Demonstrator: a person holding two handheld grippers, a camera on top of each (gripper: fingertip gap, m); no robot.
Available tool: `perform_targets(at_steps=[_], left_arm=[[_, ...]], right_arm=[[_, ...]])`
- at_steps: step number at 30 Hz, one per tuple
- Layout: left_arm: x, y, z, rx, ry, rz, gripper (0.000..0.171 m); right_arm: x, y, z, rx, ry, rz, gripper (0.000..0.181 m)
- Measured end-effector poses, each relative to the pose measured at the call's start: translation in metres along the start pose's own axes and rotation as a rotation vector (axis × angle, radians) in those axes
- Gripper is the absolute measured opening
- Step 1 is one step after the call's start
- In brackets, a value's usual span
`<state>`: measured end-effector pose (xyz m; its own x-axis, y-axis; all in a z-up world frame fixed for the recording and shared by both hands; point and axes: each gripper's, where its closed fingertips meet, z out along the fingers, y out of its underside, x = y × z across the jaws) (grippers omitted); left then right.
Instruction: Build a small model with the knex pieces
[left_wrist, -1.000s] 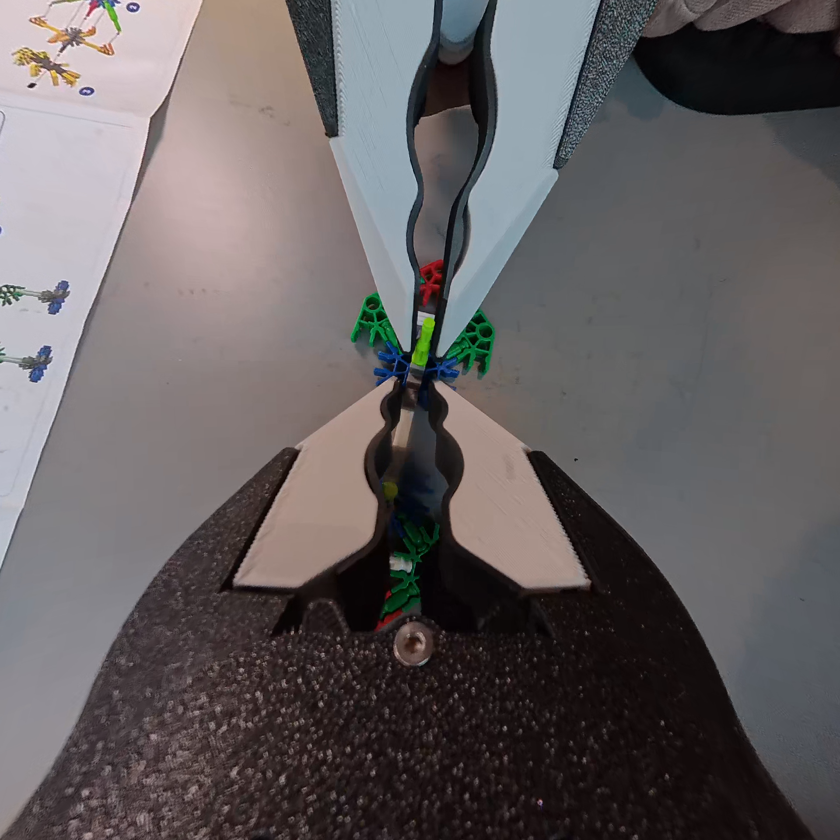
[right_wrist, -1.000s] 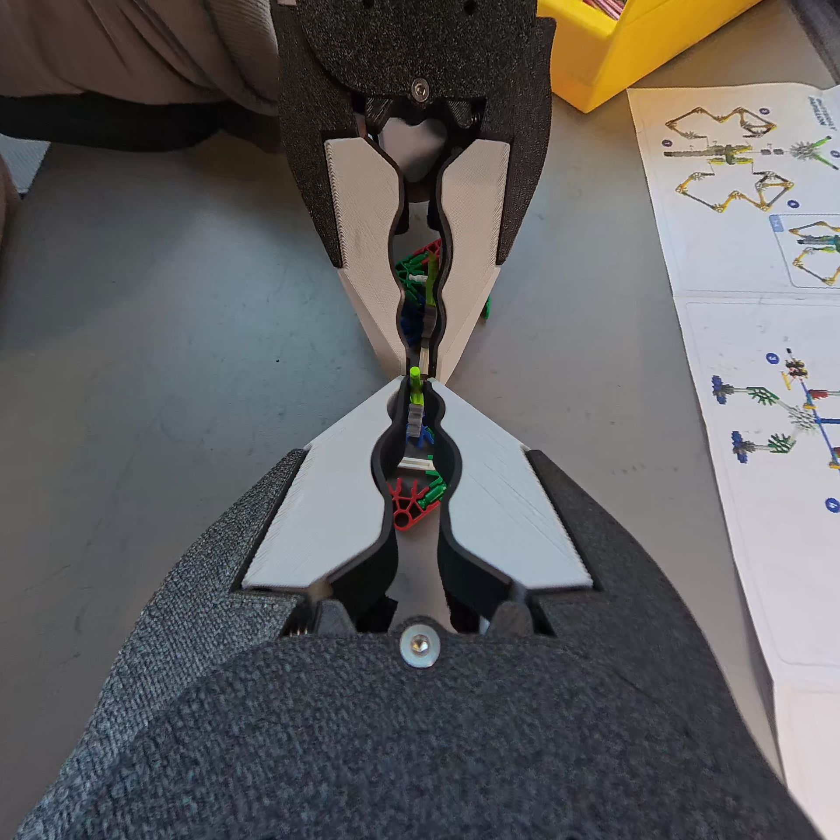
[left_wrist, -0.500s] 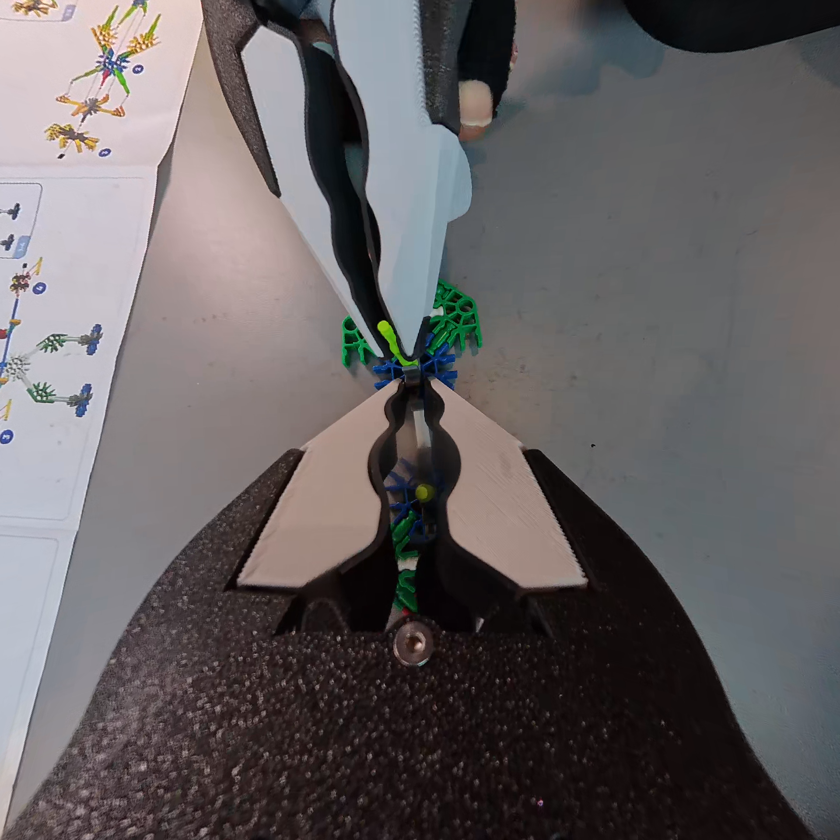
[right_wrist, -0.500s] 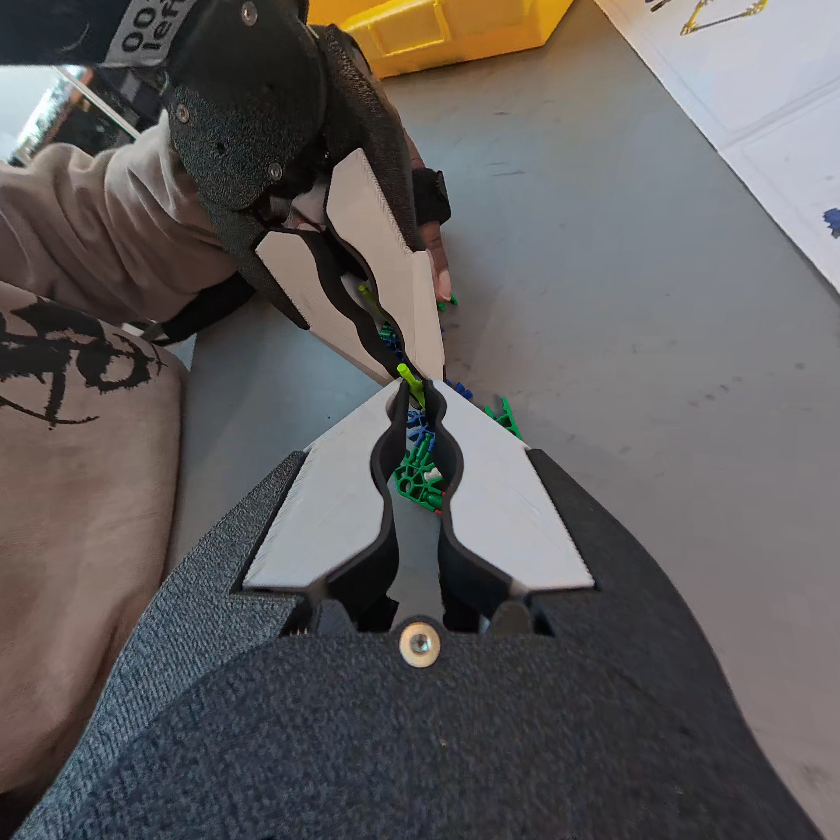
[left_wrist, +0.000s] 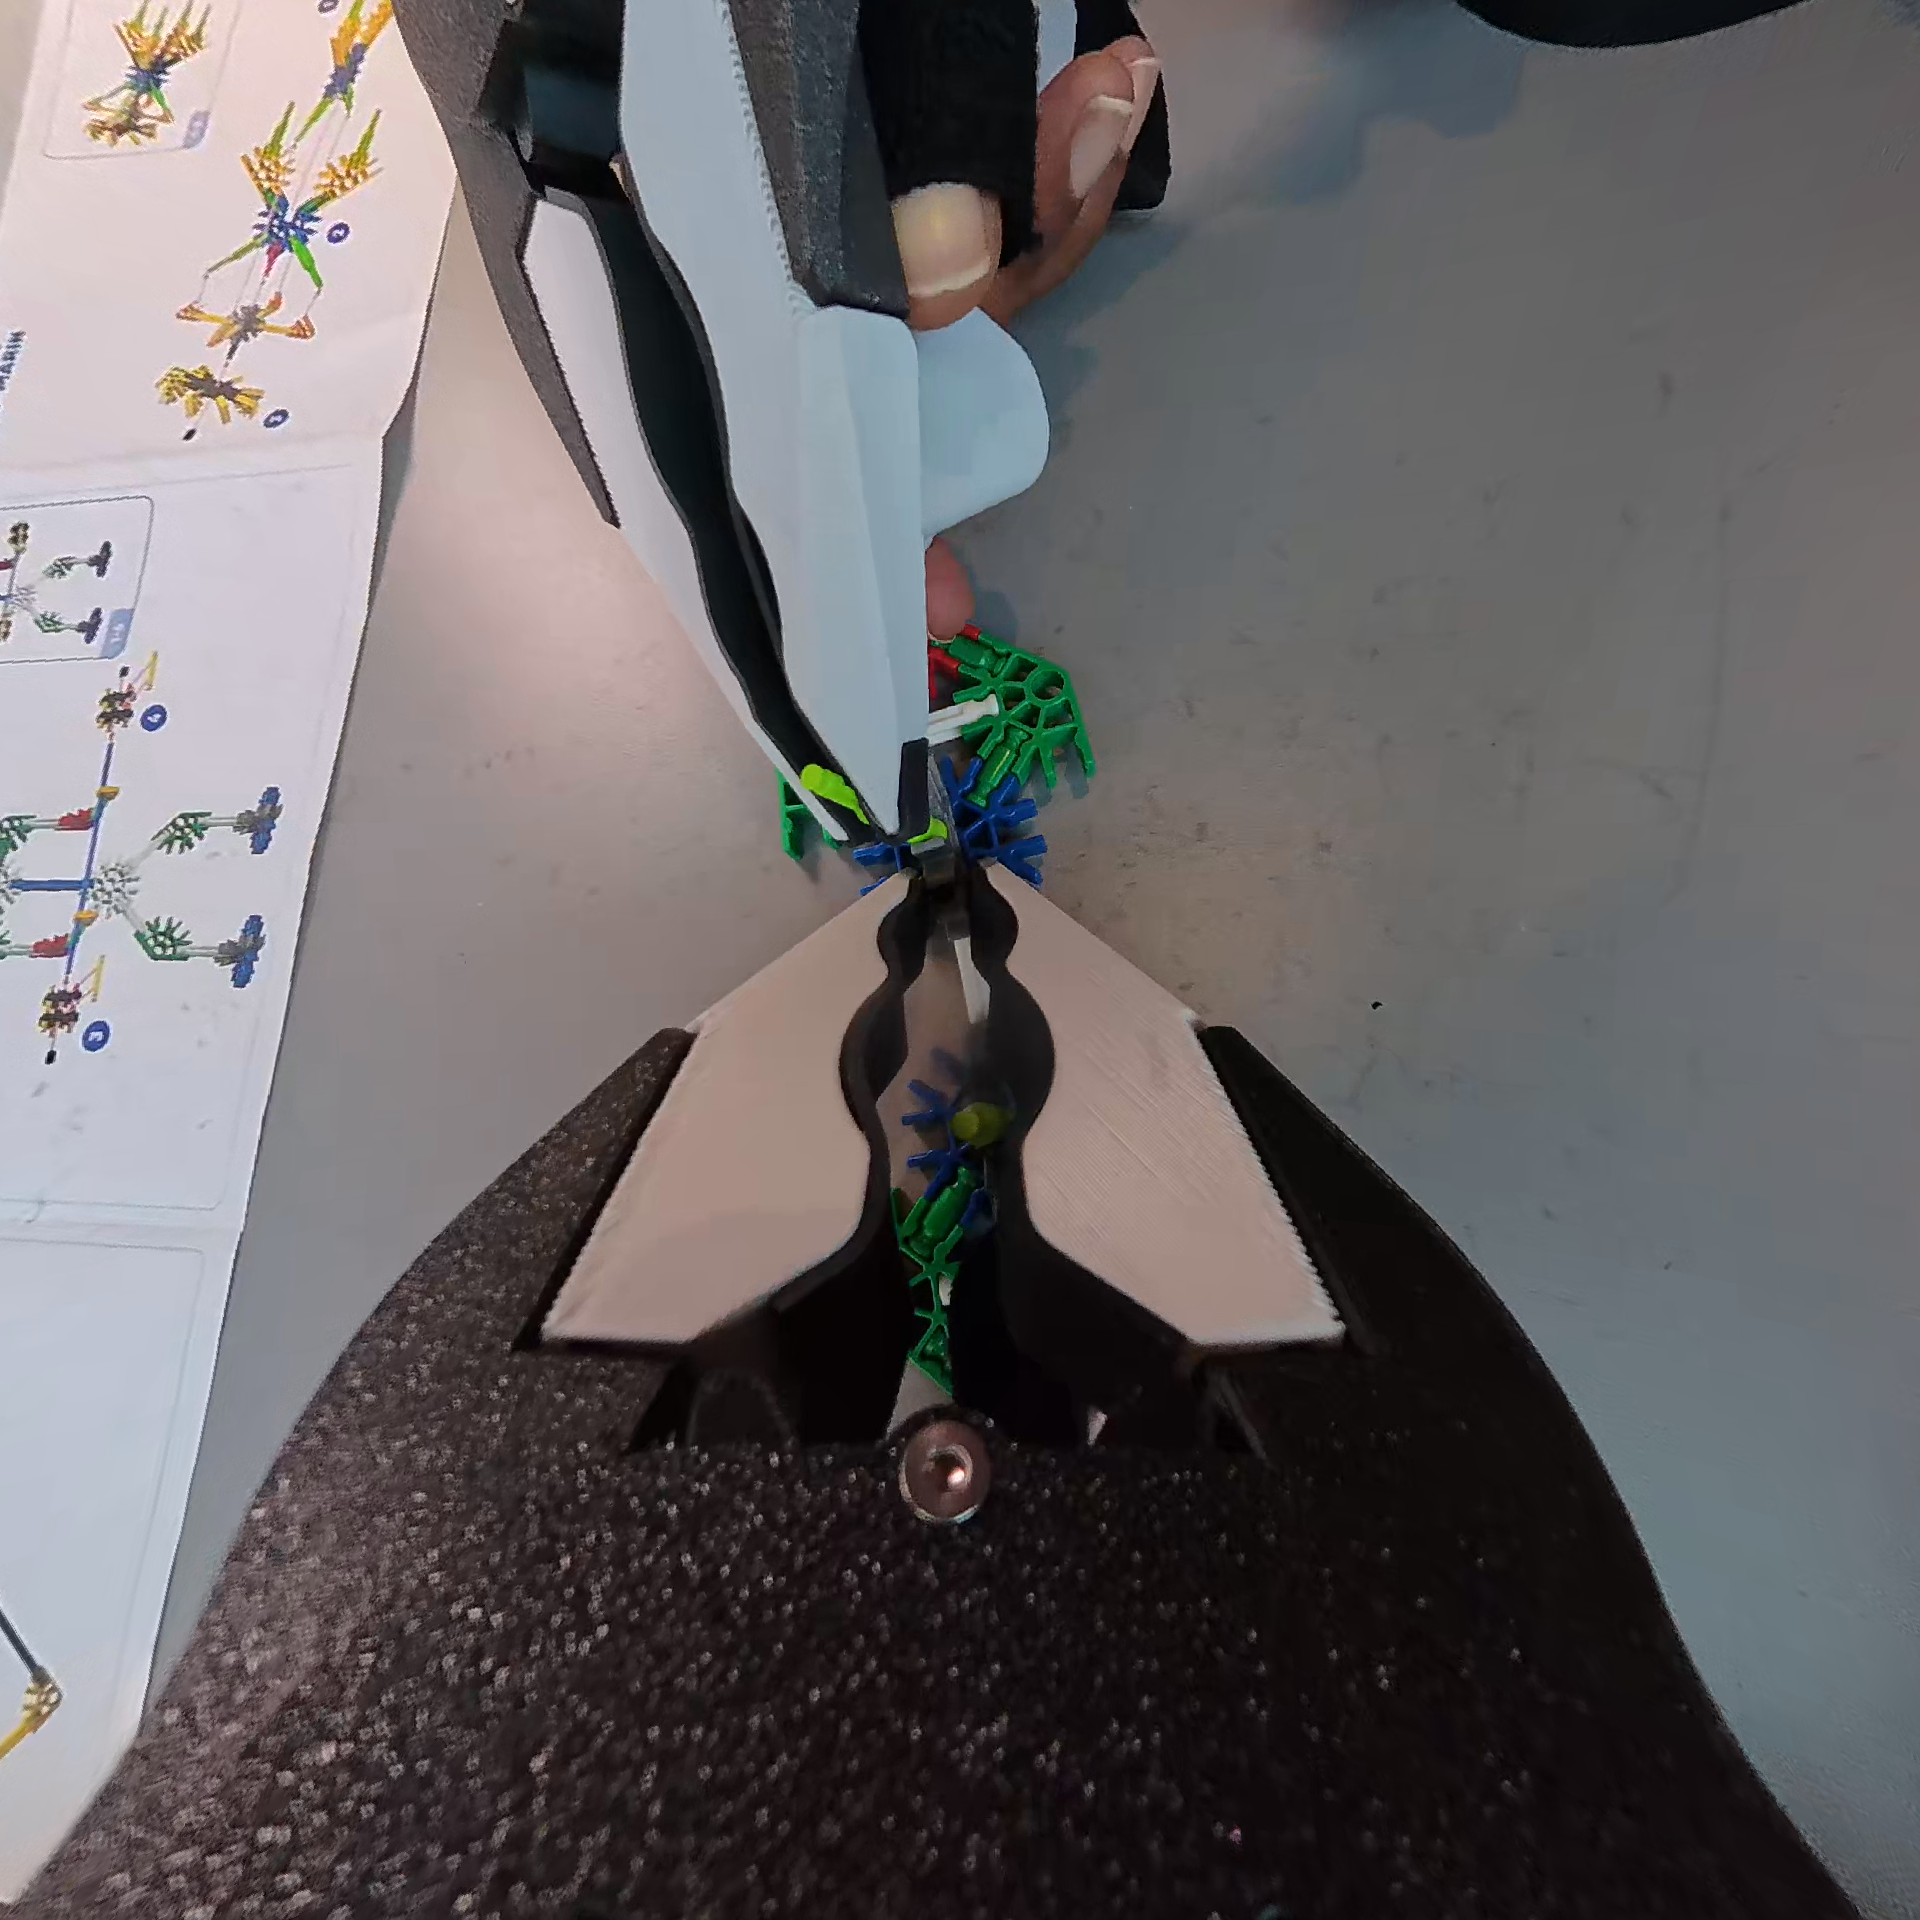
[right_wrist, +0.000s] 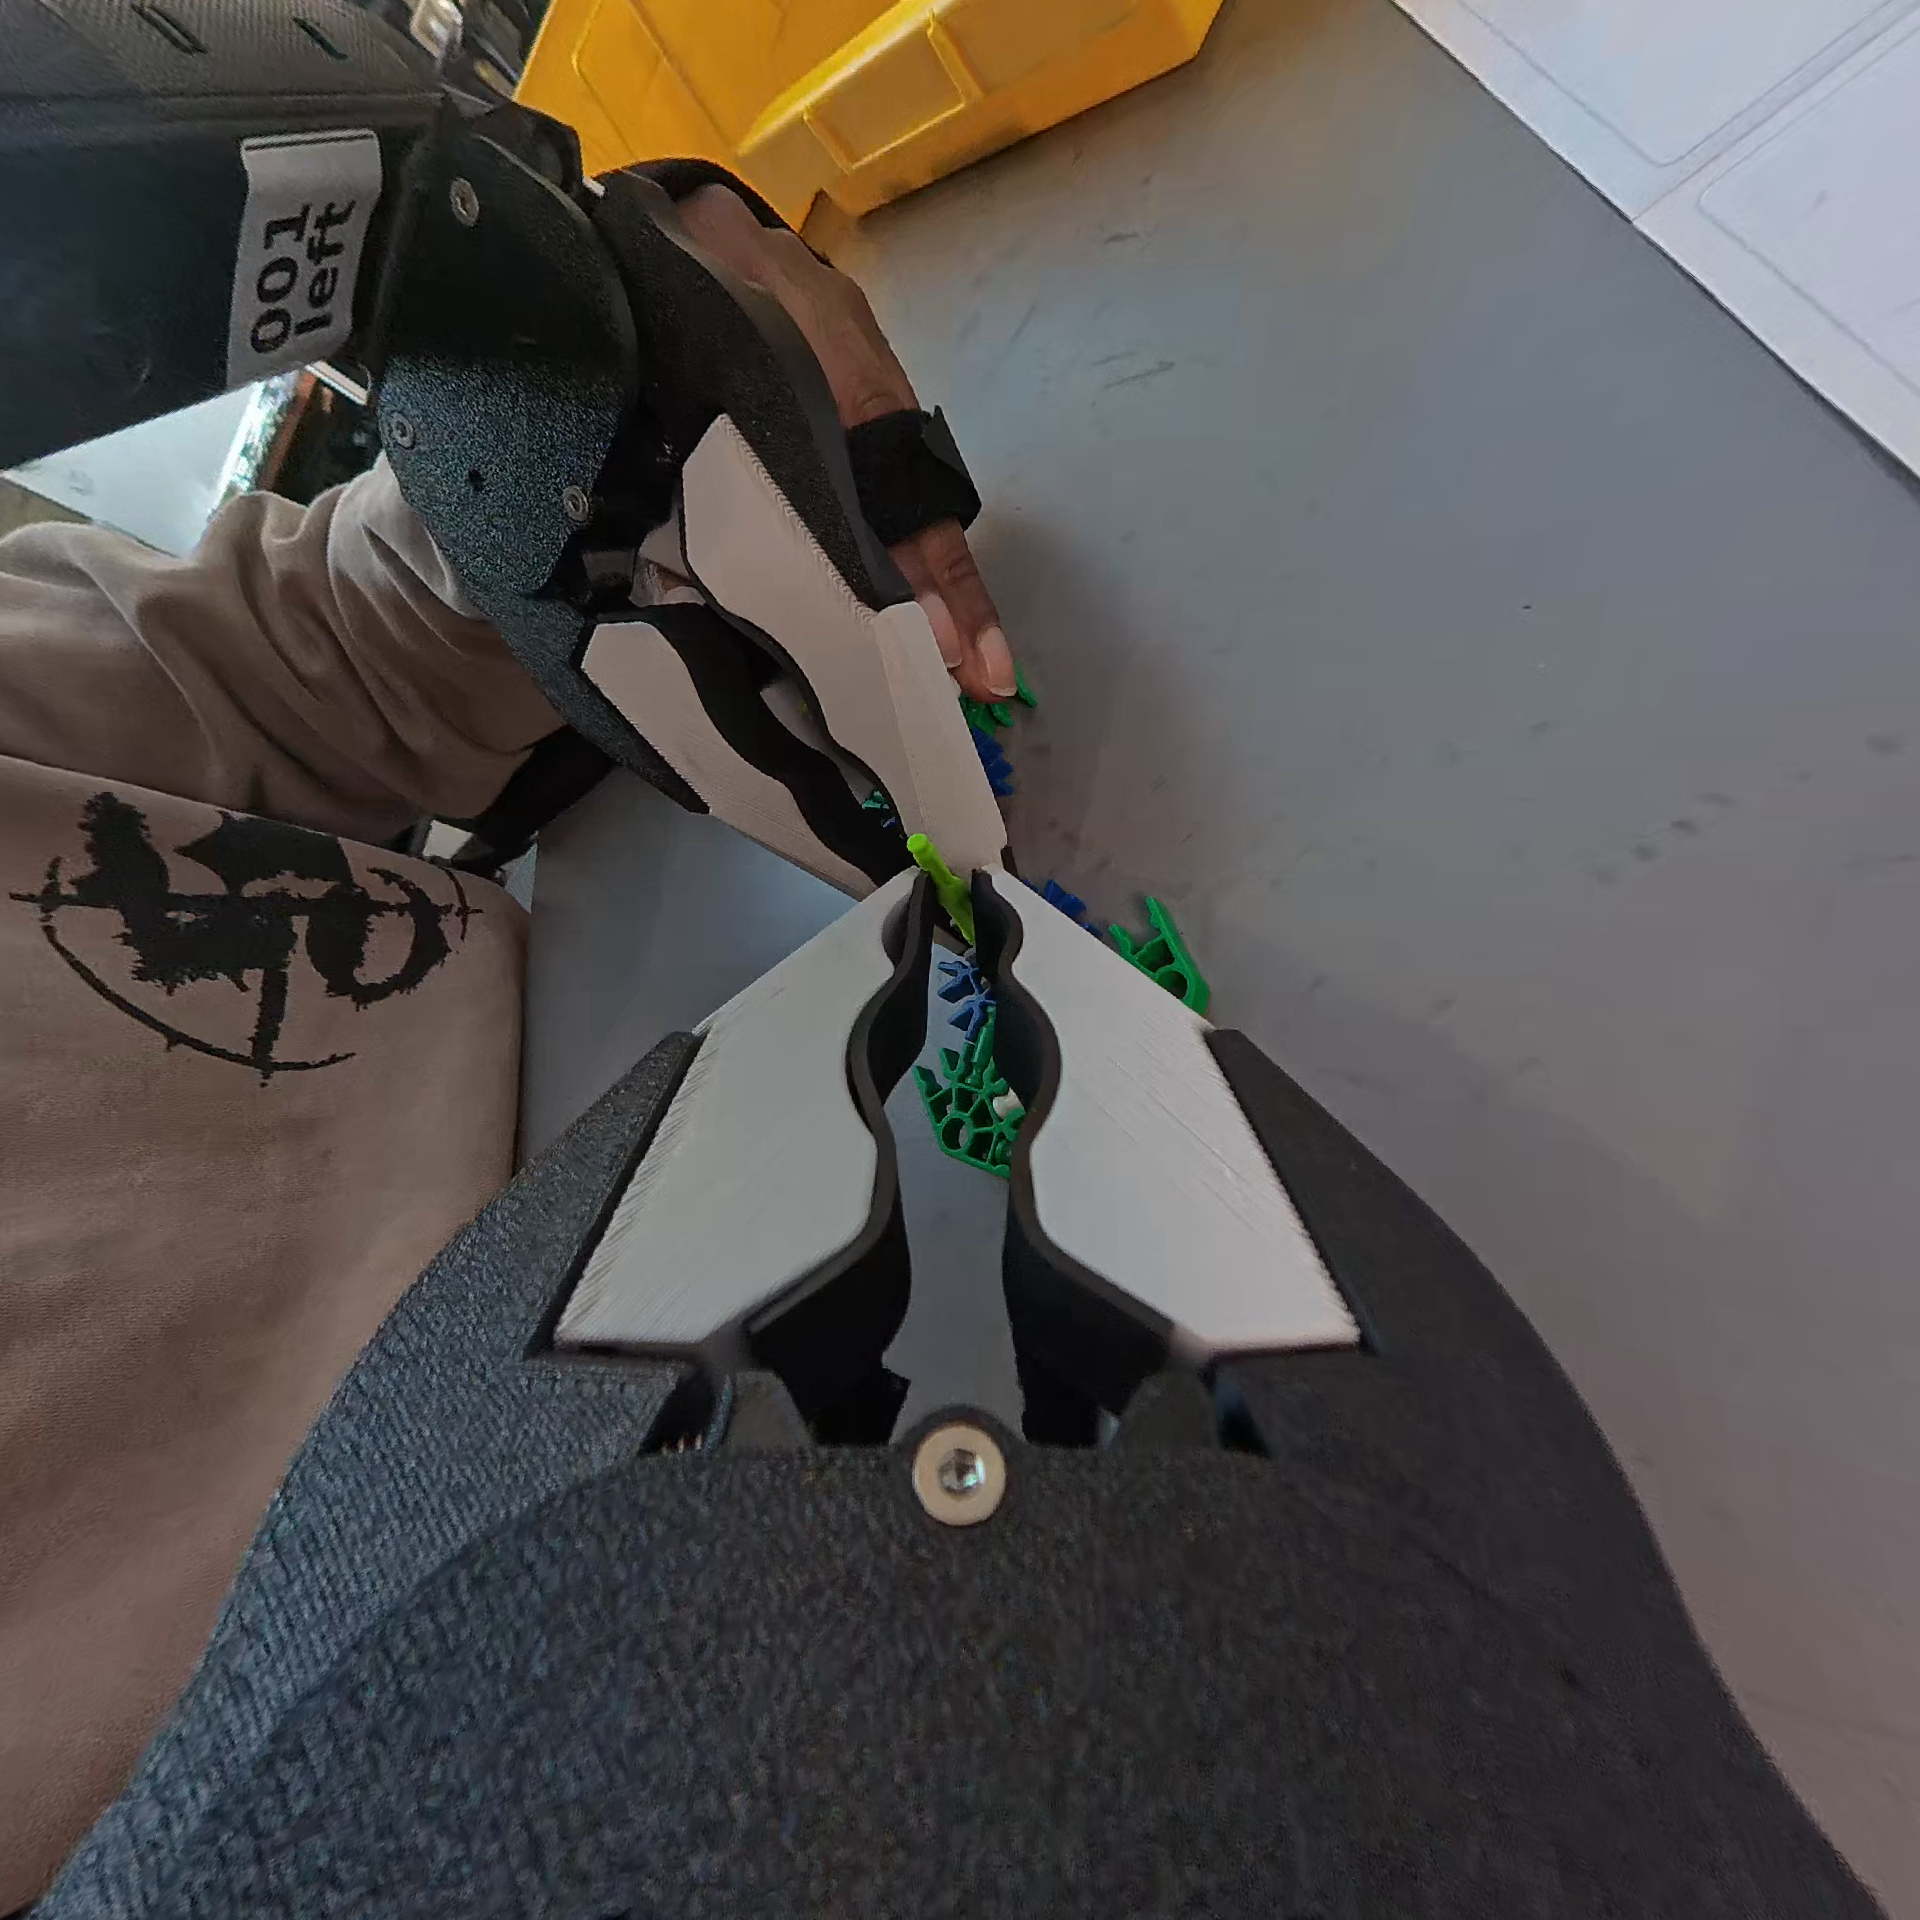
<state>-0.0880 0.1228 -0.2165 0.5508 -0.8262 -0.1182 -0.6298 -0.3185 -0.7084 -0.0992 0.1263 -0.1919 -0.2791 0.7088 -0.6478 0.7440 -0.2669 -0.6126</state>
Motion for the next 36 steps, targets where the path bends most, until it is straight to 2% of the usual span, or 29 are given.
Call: perform_targets(at_steps=[3, 8, 12, 16, 19, 22, 23, 24, 25, 26, 27, 29, 30, 33, 36], left_arm=[[0.001, 0.0, 0.0, -0.004, 0.016, -0.042, 0.006], [0.003, -0.002, 0.002, 0.006, 0.057, -0.124, 0.004], [0.002, -0.003, 0.003, 0.004, 0.06, -0.136, 0.004], [0.002, -0.005, 0.004, 0.008, 0.051, -0.119, 0.004], [0.003, -0.006, 0.005, 0.015, 0.037, -0.075, 0.005], [0.003, -0.006, 0.005, 0.018, 0.024, -0.055, 0.005], [0.005, -0.007, 0.005, 0.023, 0.035, -0.053, 0.006], [0.017, -0.01, 0.006, 0.041, 0.094, -0.04, 0.004], [0.035, -0.016, 0.009, 0.067, 0.165, -0.02, 0.004], [0.043, -0.022, 0.013, 0.068, 0.166, 0.001, 0.003], [0.04, -0.023, 0.016, 0.025, 0.107, 0.024, 0.004], [0.028, -0.023, 0.015, -0.051, -0.003, 0.057, 0.004], [0.03, -0.023, 0.015, -0.043, 0.012, 0.059, 0.004], [0.032, -0.022, 0.015, 0.003, 0.064, -0.017, 0.004], [0.031, -0.027, 0.015, 0.04, 0.088, -0.088, 0.007]], right_arm=[[-0.002, 0.003, -0.001, -0.032, 0.03, -0.171, 0.005], [-0.003, 0.007, -0.005, -0.142, 0.24, -0.595, 0.008], [-0.006, 0.001, -0.009, -0.155, 0.336, -0.716, 0.008], [-0.005, 0.003, -0.01, -0.183, 0.326, -0.631, 0.002], [-0.002, 0.001, -0.011, -0.125, 0.224, -0.311, 0.002], [0.001, -0.002, -0.01, -0.059, 0.089, -0.124, 0.001], [0.004, -0.002, -0.01, -0.064, 0.078, -0.104, 0.002], [0.043, 0.0, -0.017, -0.107, 0.297, -0.109, 0.001], [0.055, -0.004, -0.021, -0.118, 0.327, -0.136, 0.001], [0.045, -0.006, -0.019, -0.112, 0.203, -0.061, 0.001], [0.033, -0.01, -0.017, -0.1, 0.113, -0.05, 0.001], [0.031, -0.006, -0.019, -0.156, 0.157, -0.134, 0.002], [0.029, -0.009, -0.021, -0.151, 0.173, -0.162, 0.002], [0.019, -0.036, -0.032, 0.015, 0.176, -0.152, 0.002], [0.012, -0.049, -0.047, 0.171, 0.156, -0.133, 0.002]])
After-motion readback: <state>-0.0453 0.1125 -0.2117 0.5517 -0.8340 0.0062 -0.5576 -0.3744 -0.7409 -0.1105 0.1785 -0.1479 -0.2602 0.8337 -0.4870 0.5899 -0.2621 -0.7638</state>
